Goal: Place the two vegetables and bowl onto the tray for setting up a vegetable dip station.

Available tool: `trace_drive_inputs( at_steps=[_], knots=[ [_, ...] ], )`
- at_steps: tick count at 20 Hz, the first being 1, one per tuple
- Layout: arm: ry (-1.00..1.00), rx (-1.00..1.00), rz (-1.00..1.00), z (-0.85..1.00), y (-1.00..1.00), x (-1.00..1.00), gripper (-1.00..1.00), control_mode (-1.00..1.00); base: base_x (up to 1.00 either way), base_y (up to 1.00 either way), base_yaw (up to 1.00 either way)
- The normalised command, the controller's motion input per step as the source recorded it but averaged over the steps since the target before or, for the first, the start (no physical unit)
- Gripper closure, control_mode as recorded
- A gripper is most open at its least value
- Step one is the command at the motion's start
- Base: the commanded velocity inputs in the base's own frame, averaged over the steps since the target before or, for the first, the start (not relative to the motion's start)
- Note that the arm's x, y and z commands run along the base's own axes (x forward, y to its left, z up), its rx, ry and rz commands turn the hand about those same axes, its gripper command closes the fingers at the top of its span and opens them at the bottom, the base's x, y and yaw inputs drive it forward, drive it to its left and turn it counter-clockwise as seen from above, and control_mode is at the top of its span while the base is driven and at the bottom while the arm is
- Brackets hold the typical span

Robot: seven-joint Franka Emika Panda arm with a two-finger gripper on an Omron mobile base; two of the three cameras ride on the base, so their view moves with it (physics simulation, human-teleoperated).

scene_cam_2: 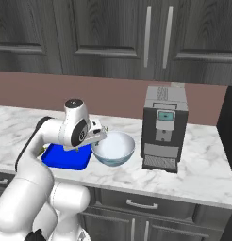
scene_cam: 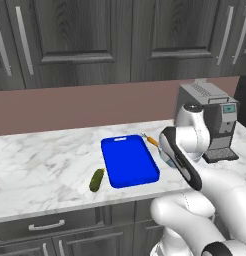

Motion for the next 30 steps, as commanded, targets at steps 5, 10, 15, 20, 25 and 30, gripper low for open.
trace_drive_inputs(
  at_steps=[5,10,15,20,25,30],
  knots=[
    [0.07,-0.01,0.0,-0.23,-0.12,0.24,-1.0,-1.0,0.0,0.0,0.0],
    [0.03,-0.02,0.0,-0.23,-0.06,0.2,-1.0,-1.0,0.0,0.0,0.0],
    [0.0,-0.01,0.0,-0.22,-0.03,0.21,-1.0,-1.0,0.0,0.0,0.0],
    [0.0,0.0,0.0,-0.23,-0.05,0.19,-1.0,-1.0,0.0,0.0,0.0],
    [0.0,0.0,0.0,-0.24,-0.02,0.16,-1.0,-1.0,0.0,0.0,0.0],
    [0.0,0.0,0.0,-0.14,0.0,0.12,-1.0,-1.0,0.0,0.0,0.0]
  ],
)
